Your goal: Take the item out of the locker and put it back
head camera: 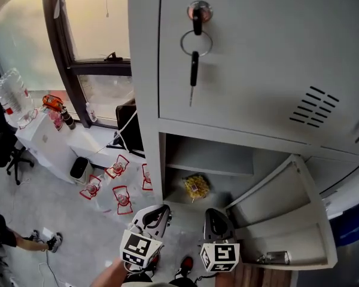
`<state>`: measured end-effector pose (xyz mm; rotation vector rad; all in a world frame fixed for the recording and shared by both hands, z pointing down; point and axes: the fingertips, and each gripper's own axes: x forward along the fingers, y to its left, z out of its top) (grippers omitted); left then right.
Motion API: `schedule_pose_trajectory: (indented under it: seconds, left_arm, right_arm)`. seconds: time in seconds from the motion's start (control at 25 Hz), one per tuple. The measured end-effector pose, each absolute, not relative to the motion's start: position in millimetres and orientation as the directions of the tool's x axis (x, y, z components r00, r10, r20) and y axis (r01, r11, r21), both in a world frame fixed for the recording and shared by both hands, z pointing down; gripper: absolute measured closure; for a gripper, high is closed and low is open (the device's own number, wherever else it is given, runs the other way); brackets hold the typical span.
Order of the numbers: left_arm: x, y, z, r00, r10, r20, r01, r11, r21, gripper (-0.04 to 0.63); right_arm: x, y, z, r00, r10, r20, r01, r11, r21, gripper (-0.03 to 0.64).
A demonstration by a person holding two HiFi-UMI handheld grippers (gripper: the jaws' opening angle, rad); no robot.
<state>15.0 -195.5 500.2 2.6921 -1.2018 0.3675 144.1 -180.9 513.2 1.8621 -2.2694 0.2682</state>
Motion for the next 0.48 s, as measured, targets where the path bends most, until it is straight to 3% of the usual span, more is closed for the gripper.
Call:
schedule_pose_trajectory:
  seconds: [0.32, 0.48]
  left_arm:
    - [16, -200, 503, 0.609, -0.735, 0.296, -0.778, -0.626, 0.045, 0.574]
    - [15, -201, 503, 0.605, -0.738, 0.299, -0.781, -0.623, 0.04, 0.574]
  right_arm:
    - [144, -194, 522, -0.245, -0.928, 0.282, -0.969, 0.246, -0.033, 0.594]
    - [137, -206, 530, -0.277, -0.907, 0.316, -0.959, 0.281, -0.034, 0.454]
